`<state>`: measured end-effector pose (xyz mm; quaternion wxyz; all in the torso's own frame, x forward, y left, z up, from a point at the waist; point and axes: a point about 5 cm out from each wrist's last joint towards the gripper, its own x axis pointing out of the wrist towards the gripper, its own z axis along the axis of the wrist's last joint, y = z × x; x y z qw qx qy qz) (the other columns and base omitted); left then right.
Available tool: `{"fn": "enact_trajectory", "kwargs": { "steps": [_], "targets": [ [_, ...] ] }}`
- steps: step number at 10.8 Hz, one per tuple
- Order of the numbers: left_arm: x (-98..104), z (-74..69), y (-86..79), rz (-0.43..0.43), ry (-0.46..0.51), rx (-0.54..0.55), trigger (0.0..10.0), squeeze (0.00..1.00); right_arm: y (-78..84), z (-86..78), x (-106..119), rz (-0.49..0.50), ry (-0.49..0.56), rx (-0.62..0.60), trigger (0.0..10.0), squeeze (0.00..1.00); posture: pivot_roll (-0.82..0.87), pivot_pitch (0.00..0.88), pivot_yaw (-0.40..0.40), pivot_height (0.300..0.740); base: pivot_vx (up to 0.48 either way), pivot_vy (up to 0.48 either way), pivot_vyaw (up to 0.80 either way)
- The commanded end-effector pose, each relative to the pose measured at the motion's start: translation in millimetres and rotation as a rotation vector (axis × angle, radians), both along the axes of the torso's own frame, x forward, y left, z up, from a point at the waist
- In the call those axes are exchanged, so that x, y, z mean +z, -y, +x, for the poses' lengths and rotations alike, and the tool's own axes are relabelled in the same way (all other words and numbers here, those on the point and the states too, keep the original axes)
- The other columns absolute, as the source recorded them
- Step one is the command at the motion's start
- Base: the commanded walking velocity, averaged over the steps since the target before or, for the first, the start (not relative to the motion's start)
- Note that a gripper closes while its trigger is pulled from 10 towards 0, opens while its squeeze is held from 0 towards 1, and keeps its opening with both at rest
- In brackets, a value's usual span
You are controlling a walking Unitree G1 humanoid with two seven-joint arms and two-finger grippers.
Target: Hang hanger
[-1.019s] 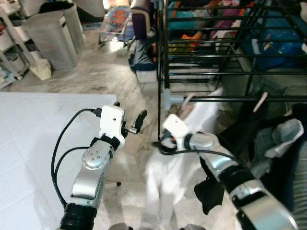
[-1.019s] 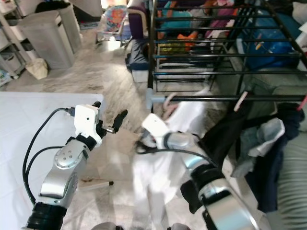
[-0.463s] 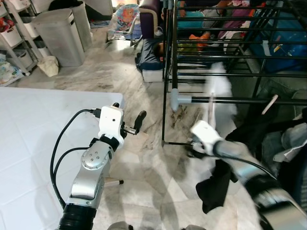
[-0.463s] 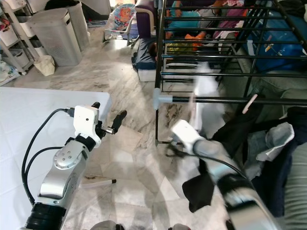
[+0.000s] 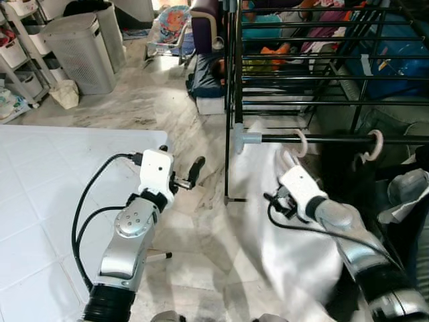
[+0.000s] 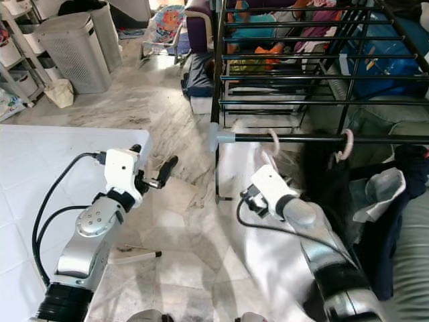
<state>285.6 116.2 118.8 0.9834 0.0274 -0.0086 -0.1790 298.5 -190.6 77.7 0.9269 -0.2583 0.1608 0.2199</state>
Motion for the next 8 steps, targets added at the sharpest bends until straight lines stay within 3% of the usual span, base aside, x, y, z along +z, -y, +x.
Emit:
{"fn": "enact_trajectory", "kwargs": {
  "steps": [1,4,6,8],
  "targets": [
    [-1,1.3,-3.4,0.012,-0.001,-0.003,10.0,0.00,2.9,0.7,14,0.010,0.093,-0.055,10.0,0.00,-0.05,0.000,0.070,0.740,0.000,0.000,0.00],
    [-4,-0.9,-1.9,0.017,-0.013,-0.011,10.0,0.00,0.2,-20.6,19,0.109,0.151,-0.051,10.0,0.00,-0.06,0.000,0.079,0.740,0.000,0.000,0.00],
    [-5,-1.4,-2.1,0.020,-0.020,-0.014,10.0,0.00,16.5,-19.3,33,0.102,0.205,-0.060,10.0,0.00,-0.07,0.000,0.079,0.740,0.000,0.000,0.00],
    [-7,-2.7,-0.8,0.018,-0.027,-0.016,10.0,0.00,40.6,-15.1,38,0.004,0.189,-0.034,10.0,0.00,-0.07,0.000,0.075,0.740,0.000,0.000,0.00]
  ]
}}
